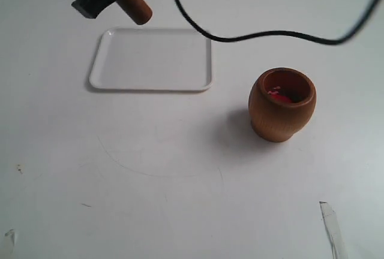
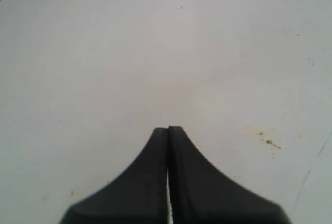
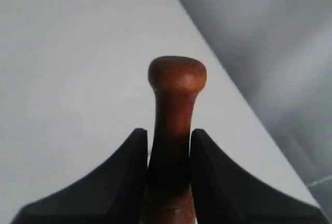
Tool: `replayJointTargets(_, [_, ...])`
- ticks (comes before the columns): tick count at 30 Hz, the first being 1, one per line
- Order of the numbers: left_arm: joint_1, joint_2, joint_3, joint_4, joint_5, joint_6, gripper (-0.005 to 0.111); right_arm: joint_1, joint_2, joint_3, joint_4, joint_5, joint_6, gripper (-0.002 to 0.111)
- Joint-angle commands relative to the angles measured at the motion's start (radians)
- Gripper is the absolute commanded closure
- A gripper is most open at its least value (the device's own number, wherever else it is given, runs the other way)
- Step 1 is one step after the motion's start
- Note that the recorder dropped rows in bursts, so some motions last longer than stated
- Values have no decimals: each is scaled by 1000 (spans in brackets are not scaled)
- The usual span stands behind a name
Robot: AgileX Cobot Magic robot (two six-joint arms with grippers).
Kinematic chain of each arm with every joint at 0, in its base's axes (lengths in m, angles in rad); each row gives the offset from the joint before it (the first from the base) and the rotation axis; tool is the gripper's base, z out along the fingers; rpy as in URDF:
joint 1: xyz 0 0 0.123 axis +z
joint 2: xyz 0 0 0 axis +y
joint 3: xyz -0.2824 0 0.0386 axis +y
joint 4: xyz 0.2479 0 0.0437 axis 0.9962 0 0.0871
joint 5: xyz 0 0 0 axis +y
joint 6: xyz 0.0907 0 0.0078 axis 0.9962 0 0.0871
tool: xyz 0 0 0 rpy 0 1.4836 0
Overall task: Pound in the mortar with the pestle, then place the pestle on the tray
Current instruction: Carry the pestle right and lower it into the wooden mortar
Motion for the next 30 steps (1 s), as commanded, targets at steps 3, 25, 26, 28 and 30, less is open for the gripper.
replayJointTargets(3, [-8, -1, 1, -7, -3, -8, 107, -1, -364, 625, 220, -829, 12, 108])
replayJointTargets(25, [-8, -1, 1, -7, -3, -8, 107, -88, -474, 1332, 305, -1457, 342, 108])
replayJointTargets(26, [-8, -1, 1, -7, -3, -8, 107, -88, -454, 1329, 287, -1457, 345, 108])
replayJointTargets(28, [-8, -1, 1, -7, -3, -8, 107, -88, -405, 1303, 284, -1457, 356, 108])
replayJointTargets(30, [-8, -1, 1, -7, -3, -8, 107, -88, -351, 1283, 291, -1457, 351, 108])
